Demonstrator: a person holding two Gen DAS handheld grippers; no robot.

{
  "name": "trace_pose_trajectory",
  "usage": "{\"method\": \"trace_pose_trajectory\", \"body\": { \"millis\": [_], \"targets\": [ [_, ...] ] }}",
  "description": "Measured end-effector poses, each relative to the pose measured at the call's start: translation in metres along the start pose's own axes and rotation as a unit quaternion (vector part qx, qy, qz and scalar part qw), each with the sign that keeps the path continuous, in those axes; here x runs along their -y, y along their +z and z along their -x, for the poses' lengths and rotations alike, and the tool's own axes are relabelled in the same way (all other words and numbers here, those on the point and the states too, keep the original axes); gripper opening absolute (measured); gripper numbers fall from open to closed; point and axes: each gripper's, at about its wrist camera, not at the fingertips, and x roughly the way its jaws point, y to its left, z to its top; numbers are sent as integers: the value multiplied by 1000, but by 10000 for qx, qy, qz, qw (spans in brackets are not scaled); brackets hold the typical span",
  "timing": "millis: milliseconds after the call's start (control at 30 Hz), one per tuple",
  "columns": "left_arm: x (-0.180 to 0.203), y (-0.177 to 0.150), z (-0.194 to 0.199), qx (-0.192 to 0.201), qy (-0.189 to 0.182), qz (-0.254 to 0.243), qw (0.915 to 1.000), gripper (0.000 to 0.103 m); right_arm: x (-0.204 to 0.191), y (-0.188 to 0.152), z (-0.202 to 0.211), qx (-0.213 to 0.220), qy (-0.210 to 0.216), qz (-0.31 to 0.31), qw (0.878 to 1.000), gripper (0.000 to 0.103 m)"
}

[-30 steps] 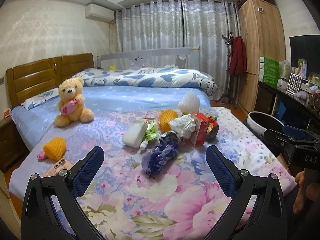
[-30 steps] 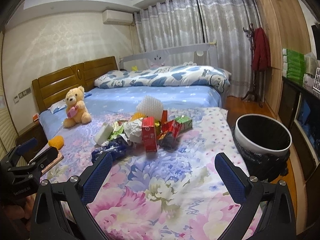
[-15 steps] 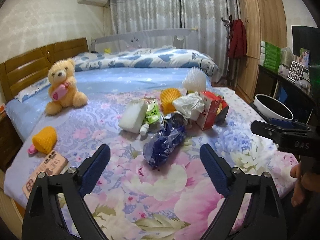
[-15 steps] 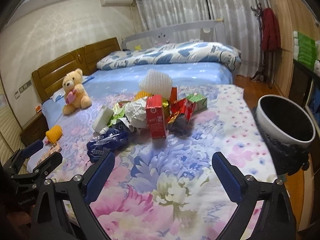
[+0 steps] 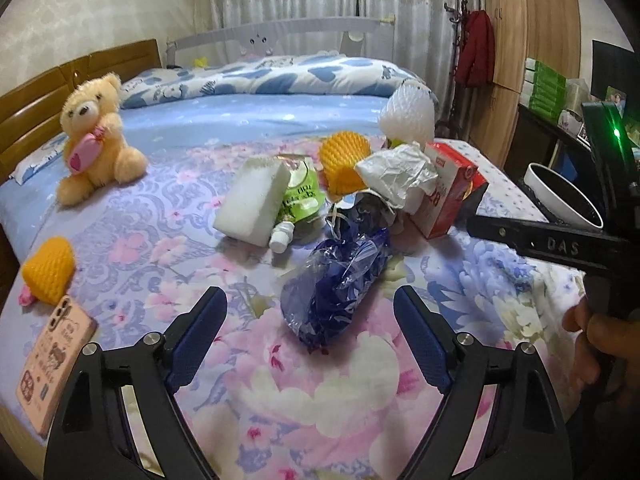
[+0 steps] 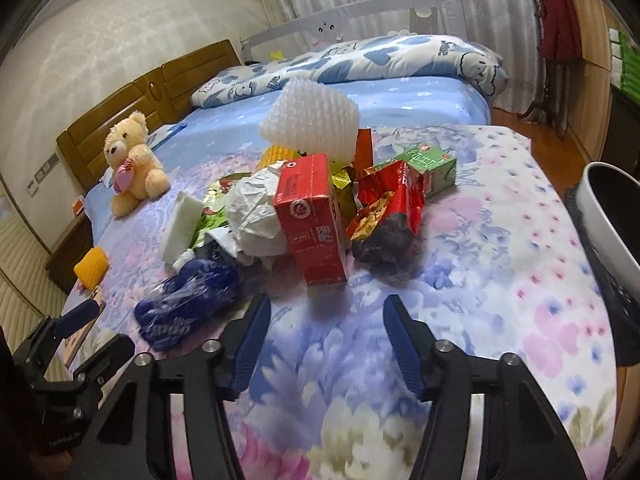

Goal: Collect trash
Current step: 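Grasp the blue plastic bag with the left tool while the right tool grasps the red juice carton, then carry both items over the bin and open both tools to drop them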

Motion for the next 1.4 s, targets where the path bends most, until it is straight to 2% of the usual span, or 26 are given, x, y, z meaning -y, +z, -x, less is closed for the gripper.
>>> {"method": "trace_pose_trajectory", "body": {
  "millis": [133,233,400,467,500,600,933,1400],
  "targets": [
    [-1,3,-16,-149,-49,9,9999,85,2,10,-16,-89,28,-36,9999,51],
    [-1,7,-27,-252,-102,44,9996,79,2,17,-26,-138,92,-42,9999,51],
    [-1,8,-41,-417,-293,82,9987,54,-3,26,-42,-186,159,-34,9997,51],
    [1,7,-40,-362,-285,31,9989,49,-3,29,-48,-191,184,-15,9996,45],
    [2,7,-39,-349,-291,-11,9990,44,-4,30,-49,-206,210,-7,9996,35],
    [4,6,-35,-331,-337,-53,9989,36,-3,30,-47,-173,336,-23,9993,33],
    [24,4,-4,-121,-689,-126,9975,31,16,5,3,31,446,-166,9989,31],
    [100,7,17,-62,-1523,-738,9856,30,84,-35,73,340,-56,-822,9960,31]
  ]
}}
